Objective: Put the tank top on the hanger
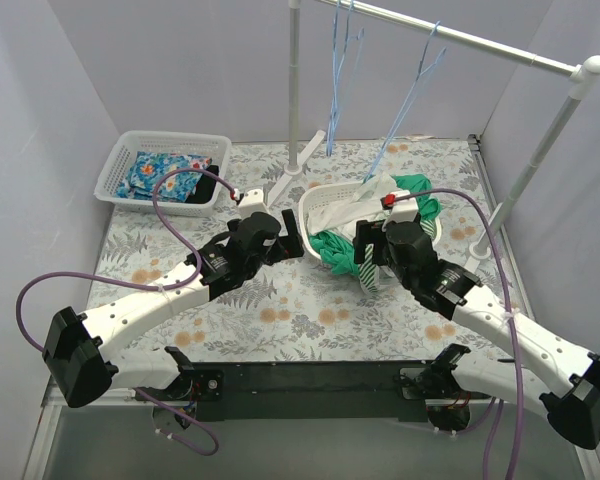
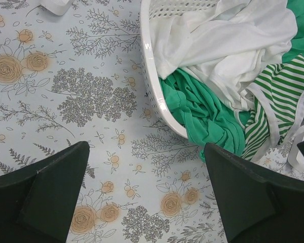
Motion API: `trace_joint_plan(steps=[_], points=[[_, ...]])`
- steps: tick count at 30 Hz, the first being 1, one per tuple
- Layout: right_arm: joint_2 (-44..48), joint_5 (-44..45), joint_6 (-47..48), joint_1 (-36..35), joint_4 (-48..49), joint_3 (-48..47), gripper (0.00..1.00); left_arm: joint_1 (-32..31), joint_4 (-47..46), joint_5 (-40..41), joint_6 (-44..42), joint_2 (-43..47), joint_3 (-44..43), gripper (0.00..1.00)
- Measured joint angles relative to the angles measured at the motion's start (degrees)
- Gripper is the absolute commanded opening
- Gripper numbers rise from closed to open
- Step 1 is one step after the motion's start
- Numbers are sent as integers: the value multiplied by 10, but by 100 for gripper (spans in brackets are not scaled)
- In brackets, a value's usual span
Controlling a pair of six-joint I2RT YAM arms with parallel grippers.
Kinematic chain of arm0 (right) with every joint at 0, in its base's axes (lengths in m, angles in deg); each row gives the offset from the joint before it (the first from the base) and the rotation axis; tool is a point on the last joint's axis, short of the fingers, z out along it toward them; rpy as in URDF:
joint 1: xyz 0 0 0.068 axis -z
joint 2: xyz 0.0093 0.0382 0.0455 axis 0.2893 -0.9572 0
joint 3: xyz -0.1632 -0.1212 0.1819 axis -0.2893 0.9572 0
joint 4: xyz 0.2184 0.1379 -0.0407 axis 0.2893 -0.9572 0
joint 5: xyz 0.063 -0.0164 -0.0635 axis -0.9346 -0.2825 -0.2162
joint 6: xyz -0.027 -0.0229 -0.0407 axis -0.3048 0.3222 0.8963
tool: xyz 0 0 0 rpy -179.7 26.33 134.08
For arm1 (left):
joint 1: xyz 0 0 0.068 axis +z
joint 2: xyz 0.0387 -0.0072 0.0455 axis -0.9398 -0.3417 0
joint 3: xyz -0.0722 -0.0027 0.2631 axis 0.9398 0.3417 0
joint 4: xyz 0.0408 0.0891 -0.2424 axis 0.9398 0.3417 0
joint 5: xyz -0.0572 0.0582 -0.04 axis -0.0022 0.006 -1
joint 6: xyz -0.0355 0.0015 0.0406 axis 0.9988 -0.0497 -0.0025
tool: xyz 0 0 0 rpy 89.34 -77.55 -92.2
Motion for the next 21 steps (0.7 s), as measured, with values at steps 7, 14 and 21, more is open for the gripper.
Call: trace_joint_plan(steps=[7, 14, 21], points=[[-87, 9, 3, 0, 42, -28, 88, 0, 15, 3, 5, 4, 0, 98], [-235, 19, 19, 0, 79, -83, 82, 0, 53, 27, 14, 18, -14, 98], [-391, -25, 42, 1, 93, -168, 77, 2, 87, 66, 26, 49, -24, 98]])
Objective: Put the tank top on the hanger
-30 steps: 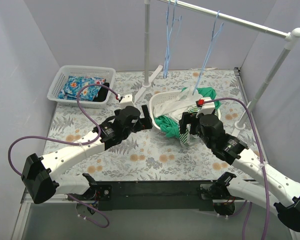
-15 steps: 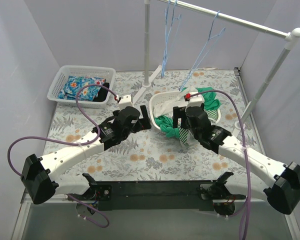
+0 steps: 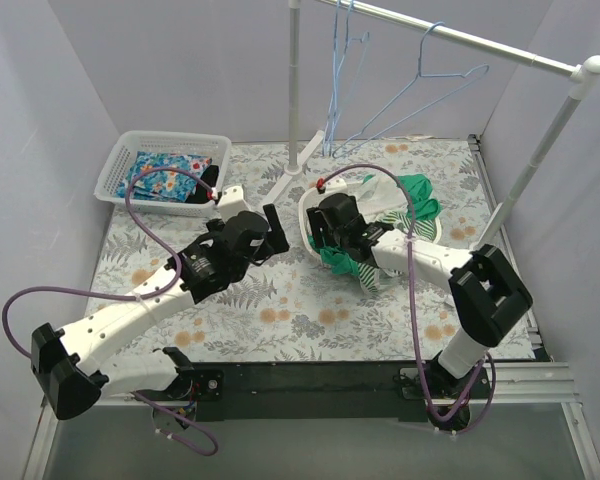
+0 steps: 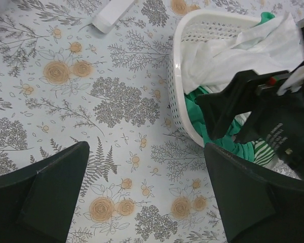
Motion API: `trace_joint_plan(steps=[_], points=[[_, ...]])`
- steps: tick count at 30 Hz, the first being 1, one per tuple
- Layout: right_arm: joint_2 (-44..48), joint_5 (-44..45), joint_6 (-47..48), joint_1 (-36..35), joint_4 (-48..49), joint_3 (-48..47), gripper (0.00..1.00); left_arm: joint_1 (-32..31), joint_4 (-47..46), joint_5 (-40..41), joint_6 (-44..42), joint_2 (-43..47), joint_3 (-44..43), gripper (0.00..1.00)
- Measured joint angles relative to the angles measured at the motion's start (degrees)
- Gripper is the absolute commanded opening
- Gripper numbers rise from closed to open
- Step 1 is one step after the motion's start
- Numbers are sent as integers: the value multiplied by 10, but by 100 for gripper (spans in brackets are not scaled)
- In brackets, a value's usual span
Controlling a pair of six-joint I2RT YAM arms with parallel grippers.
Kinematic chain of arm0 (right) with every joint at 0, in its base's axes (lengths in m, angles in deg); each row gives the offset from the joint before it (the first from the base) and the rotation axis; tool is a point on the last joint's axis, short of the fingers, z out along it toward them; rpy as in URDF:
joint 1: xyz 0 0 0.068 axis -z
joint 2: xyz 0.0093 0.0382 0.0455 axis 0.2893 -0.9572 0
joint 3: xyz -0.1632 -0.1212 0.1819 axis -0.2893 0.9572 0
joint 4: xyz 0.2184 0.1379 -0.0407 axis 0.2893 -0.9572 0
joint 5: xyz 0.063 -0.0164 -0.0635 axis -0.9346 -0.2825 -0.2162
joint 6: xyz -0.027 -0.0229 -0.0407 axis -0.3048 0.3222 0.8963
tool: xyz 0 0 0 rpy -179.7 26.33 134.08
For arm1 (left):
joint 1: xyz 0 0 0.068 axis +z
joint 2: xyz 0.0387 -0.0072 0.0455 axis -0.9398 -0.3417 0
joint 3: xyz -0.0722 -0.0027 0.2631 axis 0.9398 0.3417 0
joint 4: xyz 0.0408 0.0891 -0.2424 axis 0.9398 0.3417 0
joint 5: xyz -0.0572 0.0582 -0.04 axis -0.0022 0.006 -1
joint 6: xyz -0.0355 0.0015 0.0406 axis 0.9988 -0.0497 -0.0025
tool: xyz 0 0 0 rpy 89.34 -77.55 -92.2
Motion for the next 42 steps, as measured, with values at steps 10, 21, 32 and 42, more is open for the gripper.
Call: trace_joint_plan(steps=[10, 21, 32, 42], points=[[-58, -76, -1, -80, -21, -38, 76, 8, 50, 75, 4, 50, -77, 98], [-206, -266, -77, -214, -1, -246, 77, 11, 52, 125, -37, 94, -189, 98], [-451, -417, -122, -258, 40, -625, 79, 11, 69, 134, -44, 102, -219, 98], [-240, -200, -16, -248, 17, -342, 81, 11, 62, 136, -56, 107, -222, 98]])
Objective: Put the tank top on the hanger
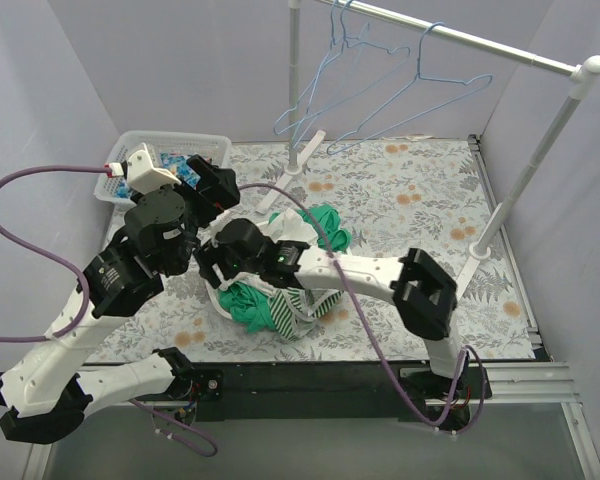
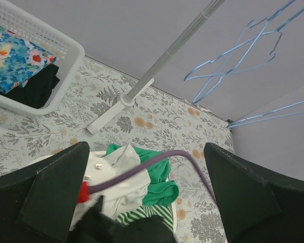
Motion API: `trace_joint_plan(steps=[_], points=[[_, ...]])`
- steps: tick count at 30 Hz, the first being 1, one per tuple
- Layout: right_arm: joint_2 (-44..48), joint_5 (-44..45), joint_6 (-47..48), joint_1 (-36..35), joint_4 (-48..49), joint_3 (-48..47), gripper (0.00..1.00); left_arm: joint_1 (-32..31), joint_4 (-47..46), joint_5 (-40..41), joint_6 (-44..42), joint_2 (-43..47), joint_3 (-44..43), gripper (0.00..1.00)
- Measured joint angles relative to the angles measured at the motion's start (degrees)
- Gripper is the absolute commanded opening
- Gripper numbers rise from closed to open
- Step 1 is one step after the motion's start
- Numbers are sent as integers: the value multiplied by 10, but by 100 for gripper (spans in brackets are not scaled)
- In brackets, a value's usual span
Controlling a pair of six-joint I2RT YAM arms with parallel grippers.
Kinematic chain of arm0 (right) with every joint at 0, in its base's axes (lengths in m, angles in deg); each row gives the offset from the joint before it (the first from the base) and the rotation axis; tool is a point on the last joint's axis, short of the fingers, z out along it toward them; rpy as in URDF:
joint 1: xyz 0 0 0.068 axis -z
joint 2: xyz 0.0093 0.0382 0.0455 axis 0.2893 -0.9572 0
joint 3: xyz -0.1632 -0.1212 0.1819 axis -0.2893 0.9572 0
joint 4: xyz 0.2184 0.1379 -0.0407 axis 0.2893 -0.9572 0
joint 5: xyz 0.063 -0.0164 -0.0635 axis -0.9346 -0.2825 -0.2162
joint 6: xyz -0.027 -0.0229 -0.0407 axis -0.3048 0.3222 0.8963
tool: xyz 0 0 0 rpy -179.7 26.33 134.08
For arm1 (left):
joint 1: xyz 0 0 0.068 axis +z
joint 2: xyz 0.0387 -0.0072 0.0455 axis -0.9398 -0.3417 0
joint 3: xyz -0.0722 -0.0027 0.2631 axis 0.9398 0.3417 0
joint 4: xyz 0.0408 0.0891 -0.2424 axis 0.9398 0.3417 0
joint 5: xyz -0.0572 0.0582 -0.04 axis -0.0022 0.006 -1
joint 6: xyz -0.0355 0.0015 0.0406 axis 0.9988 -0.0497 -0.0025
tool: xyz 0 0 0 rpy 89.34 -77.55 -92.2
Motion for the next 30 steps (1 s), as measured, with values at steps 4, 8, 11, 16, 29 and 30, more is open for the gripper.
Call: trace_joint_plan(steps=[4, 8, 11, 16, 29, 30], points=[[136, 115, 31, 10, 3, 117, 84, 0, -10, 0, -7, 0, 14, 98], [264, 212, 27, 21, 3, 218, 85, 0, -12, -2, -9, -3, 31, 98], [342, 245, -7, 51, -21, 280, 85, 0, -15, -6, -9, -5, 42, 98], [442, 261, -64, 183, -64, 389, 85, 0, -23, -20, -8, -11, 58, 98], [373, 220, -115, 378, -87, 450, 84, 0, -23, -58, 0, -24, 71, 98], [348, 212, -114, 379, -87, 450, 84, 0, -23, -61, 2, -24, 71, 98]])
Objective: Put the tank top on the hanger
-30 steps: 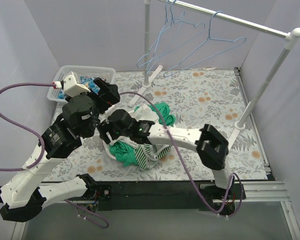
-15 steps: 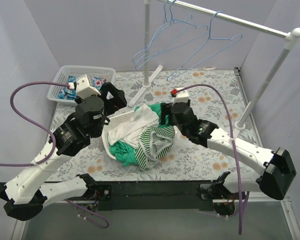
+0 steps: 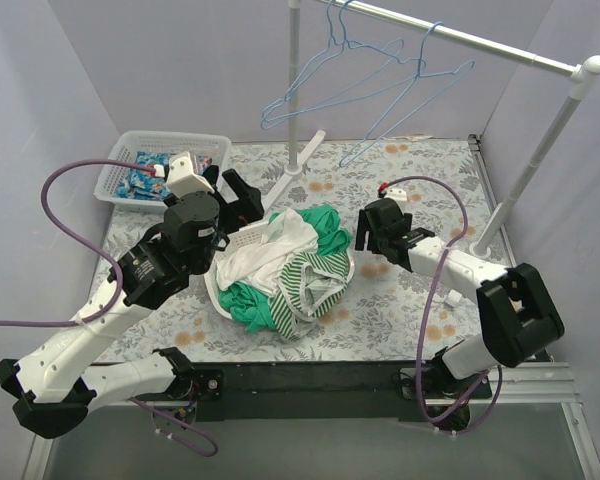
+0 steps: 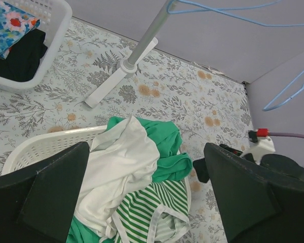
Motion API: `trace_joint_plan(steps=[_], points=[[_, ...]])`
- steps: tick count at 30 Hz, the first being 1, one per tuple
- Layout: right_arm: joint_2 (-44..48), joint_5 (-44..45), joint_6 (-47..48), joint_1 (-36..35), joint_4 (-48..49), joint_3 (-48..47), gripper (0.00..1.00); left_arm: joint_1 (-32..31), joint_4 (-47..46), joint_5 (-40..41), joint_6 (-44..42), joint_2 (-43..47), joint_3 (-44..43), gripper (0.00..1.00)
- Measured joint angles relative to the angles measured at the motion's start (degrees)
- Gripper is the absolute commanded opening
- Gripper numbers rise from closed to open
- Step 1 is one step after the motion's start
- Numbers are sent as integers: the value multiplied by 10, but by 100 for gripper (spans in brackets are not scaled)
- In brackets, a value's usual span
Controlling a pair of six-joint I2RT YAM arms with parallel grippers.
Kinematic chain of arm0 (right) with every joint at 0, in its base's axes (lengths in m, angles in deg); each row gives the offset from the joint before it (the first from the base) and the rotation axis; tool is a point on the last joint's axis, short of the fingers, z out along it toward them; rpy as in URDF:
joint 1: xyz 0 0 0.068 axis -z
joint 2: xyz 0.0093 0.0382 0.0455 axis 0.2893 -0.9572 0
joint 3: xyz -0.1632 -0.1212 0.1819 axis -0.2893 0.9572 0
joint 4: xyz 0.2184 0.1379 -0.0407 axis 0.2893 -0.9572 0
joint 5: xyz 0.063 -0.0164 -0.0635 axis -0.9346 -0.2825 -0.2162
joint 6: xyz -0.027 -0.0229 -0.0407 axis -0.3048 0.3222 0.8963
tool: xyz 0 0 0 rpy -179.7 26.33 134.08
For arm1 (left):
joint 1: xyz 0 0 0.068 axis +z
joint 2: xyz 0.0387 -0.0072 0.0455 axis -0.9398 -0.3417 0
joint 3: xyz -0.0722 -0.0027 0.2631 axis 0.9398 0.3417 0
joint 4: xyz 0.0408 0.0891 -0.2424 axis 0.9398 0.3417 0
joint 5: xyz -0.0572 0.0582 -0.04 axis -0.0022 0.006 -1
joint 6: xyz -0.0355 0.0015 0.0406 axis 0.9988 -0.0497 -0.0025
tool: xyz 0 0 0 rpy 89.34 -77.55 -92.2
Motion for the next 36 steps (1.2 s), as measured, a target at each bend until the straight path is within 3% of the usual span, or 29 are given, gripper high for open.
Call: trace_joint_plan(steps=[2, 7, 15, 18, 23, 28, 36], points=[[-40, -22, 2, 0, 4, 0, 79, 0, 0, -6, 3, 0, 5, 98], [-73, -55, 5, -22, 10, 0, 80, 0, 9, -15, 7, -1, 18, 98], [-99, -68, -30, -256, 31, -60, 80, 0, 23, -8, 14, -1, 18, 98], [-139, -92, -38, -311, 55, -101, 82, 0, 39, -1, 25, -1, 18, 98], [-143, -101, -43, -294, 64, -103, 82, 4, 92, 16, 64, -7, 18, 98], [-62, -99, -43, -257, 62, -61, 82, 18, 158, 25, 138, -22, 45, 98], [76, -109, -30, -259, 59, -29, 82, 134, 264, -10, 269, -43, 158, 97]])
